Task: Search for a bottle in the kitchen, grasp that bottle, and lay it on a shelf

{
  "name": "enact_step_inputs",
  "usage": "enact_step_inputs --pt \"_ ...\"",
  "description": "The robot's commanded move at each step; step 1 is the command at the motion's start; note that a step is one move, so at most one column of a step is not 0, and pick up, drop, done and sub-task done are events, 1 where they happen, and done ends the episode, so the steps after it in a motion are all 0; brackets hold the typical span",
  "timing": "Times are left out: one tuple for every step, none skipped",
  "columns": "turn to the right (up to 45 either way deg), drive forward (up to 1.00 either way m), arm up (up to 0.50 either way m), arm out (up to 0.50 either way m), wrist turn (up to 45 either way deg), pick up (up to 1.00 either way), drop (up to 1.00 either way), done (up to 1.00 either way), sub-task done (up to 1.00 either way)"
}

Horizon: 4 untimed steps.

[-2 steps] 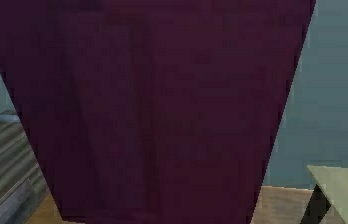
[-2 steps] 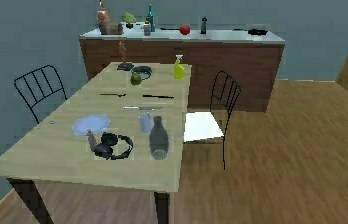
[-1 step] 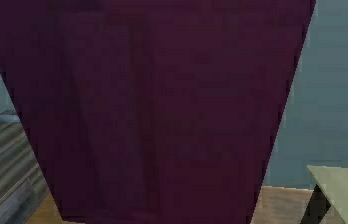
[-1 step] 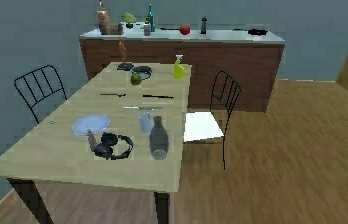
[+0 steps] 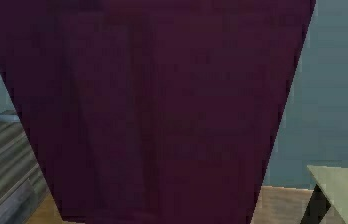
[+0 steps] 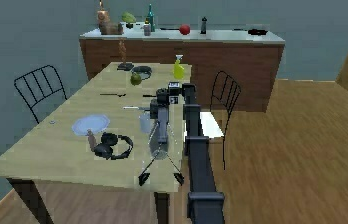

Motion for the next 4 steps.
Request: enact_step_inputs --pt "0.0 0.0 0.0 0.0 45.0 0.0 0.0 0.0 0.0" --pt "0.0 0.0 0.0 0.0 45.0 0.0 0.0 0.0 0.0" --pt "0.0 0.0 0.0 0.0 45.0 0.0 0.0 0.0 0.0" --pt "0.0 0.0 0.0 0.0 36.0 0.0 0.0 0.0 0.0"
